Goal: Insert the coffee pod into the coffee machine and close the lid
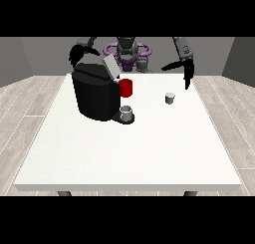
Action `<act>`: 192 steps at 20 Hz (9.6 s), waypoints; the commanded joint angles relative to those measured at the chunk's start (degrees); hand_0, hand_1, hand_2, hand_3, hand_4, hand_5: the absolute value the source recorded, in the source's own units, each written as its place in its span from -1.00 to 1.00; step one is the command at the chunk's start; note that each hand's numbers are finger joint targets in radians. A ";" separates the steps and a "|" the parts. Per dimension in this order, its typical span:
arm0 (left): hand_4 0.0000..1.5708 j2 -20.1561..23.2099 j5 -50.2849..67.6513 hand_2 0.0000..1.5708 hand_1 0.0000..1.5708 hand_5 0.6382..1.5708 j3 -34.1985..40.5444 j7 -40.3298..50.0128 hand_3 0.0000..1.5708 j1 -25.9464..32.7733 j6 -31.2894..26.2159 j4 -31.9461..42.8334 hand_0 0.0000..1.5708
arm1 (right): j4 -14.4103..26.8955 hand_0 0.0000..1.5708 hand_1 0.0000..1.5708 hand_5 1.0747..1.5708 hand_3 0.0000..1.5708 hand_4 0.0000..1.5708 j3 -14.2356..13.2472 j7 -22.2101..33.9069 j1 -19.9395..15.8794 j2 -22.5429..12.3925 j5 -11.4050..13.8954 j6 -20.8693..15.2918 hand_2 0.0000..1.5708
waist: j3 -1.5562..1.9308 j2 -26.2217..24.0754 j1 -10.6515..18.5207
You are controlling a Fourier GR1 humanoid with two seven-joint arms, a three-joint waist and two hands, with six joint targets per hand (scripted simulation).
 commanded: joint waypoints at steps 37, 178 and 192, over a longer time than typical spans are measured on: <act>-0.63 2.60 -24.88 0.08 -0.13 1.00 -6.87 -11.72 -0.17 -16.34 16.35 29.98 -0.13 | 10.13 -1.00 -1.00 1.00 -1.00 -0.33 -1.38 1.83 -9.56 -0.44 2.96 -4.85 -1.00 | 0.00 7.22 0.69; -1.00 -5.57 -32.77 -1.00 -1.00 1.00 -2.87 0.60 -1.00 -40.66 -1.22 25.29 -1.00 | 20.69 -1.00 -1.00 1.00 -1.00 -0.51 -6.62 -2.71 -7.08 -0.46 -2.79 -5.51 -1.00 | 0.02 -4.77 0.26; -0.82 -16.55 -14.69 -1.00 -1.00 1.00 9.22 -5.99 -1.00 -18.60 -2.64 24.46 -1.00 | 14.41 -1.00 -1.00 1.00 -1.00 -0.50 -5.25 3.01 1.10 -6.89 -2.92 0.97 -1.00 | -0.05 -22.50 7.98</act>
